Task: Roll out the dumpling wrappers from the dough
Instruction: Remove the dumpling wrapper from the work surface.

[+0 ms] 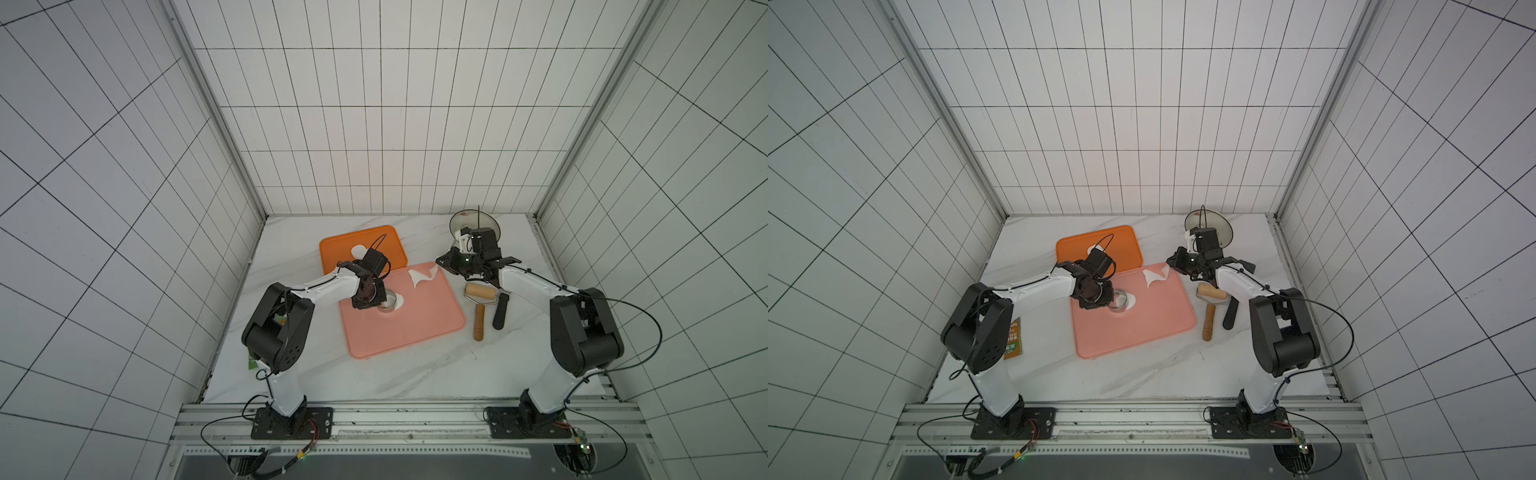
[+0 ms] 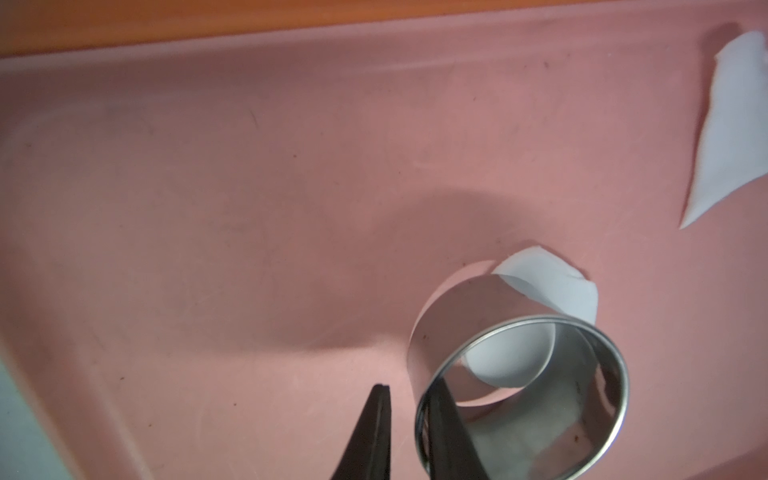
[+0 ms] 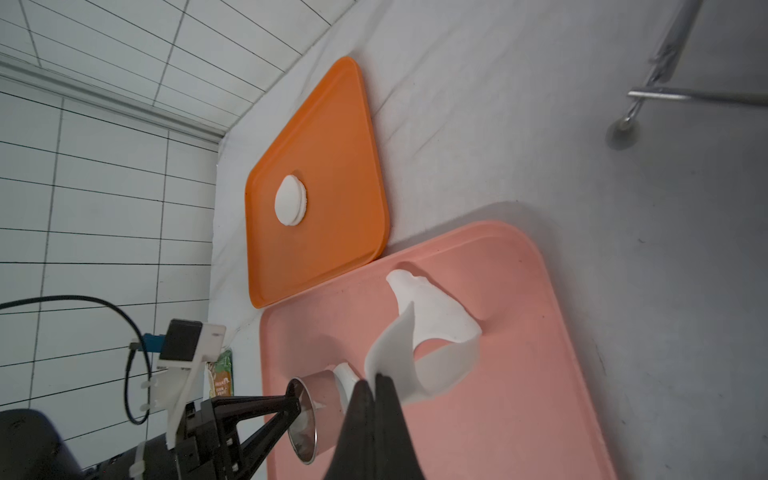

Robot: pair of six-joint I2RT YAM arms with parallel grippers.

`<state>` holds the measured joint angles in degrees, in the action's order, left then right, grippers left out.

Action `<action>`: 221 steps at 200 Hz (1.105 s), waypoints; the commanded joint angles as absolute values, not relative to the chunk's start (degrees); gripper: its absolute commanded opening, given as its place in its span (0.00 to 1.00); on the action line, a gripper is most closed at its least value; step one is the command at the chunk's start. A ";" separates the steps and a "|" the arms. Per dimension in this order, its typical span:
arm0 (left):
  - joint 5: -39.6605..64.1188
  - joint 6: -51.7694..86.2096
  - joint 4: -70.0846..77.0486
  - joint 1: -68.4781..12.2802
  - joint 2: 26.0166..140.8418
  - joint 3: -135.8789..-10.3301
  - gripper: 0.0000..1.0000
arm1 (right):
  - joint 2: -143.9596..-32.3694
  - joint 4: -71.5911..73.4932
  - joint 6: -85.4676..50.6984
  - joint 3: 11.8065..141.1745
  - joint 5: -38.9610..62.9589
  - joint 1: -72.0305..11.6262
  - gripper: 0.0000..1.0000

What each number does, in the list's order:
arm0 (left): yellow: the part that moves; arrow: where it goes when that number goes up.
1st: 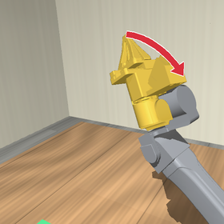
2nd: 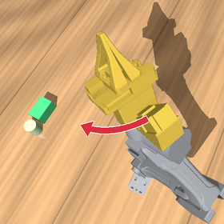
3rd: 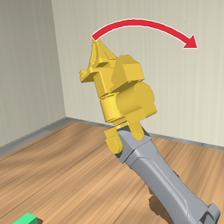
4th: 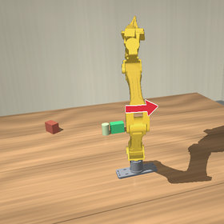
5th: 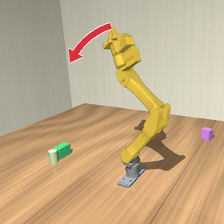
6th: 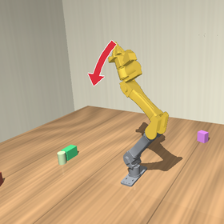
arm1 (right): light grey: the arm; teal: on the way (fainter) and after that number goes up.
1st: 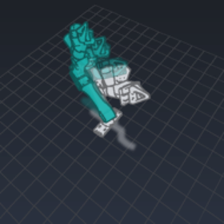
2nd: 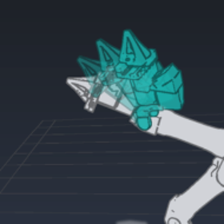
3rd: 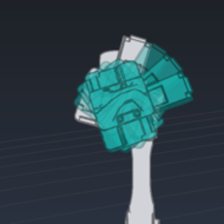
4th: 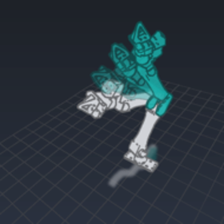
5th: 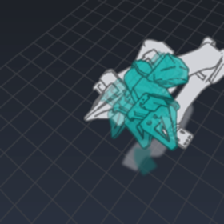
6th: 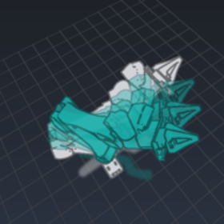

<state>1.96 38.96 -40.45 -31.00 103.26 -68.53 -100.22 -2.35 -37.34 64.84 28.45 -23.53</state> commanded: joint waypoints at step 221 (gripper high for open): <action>0.15 36.91 -42.99 -30.89 96.47 -72.07 0.31 | -100.36 -43.31 -22.02 85.38 16.59 -30.64 0.65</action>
<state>1.10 37.63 -42.41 -31.00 98.91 -70.30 -101.38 -41.10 -22.63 83.79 16.25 -30.55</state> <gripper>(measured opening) 0.311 0.648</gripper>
